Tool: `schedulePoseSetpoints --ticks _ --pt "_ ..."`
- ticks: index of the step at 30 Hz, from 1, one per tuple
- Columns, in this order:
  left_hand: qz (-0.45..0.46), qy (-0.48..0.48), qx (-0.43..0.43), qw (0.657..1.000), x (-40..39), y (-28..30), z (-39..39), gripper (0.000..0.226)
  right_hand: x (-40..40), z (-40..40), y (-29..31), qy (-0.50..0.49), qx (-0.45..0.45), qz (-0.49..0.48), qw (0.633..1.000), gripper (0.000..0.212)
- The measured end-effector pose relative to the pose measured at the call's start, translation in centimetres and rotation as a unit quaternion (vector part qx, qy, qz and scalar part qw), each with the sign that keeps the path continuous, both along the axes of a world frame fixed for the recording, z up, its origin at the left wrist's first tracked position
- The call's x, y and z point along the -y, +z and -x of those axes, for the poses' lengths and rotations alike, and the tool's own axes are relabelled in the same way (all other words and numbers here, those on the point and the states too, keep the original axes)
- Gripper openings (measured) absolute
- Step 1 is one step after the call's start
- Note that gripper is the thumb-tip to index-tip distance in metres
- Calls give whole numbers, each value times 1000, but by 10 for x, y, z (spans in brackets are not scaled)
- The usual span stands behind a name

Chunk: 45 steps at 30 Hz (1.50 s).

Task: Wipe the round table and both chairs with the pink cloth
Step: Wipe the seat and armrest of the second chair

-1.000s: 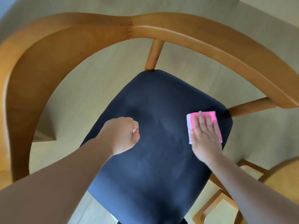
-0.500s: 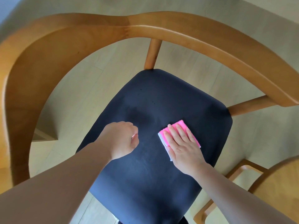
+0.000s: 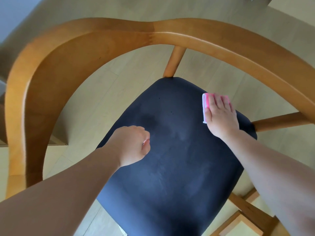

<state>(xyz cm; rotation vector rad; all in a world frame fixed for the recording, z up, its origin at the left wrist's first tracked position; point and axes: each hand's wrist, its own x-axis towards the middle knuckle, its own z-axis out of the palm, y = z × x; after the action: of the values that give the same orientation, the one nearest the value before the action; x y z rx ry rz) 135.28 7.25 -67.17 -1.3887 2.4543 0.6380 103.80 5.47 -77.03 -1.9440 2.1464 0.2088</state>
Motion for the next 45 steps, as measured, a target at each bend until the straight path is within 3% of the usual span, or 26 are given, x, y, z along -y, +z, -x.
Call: schedulePoseSetpoints --ticks 4,8,15,19,28,45 --pt "0 5 7 1000 -1 1 -4 18 24 8 -4 -77 57 16 995 54" --pt "-7 -17 17 1000 -5 2 -11 17 22 3 -4 -78 49 29 995 53" --pt "-54 -24 29 998 -9 7 -28 18 1 -23 -3 -13 -17 1 1000 61" --pt "-63 -37 40 997 -8 11 -39 22 -19 -62 3 75 -38 0 996 65" --pt "-40 -42 36 998 -12 14 -53 29 -54 -154 1 284 -2 -24 959 61" --pt "-36 -25 4 999 -4 4 -60 29 -13 -135 1 319 -34 -2 947 59"
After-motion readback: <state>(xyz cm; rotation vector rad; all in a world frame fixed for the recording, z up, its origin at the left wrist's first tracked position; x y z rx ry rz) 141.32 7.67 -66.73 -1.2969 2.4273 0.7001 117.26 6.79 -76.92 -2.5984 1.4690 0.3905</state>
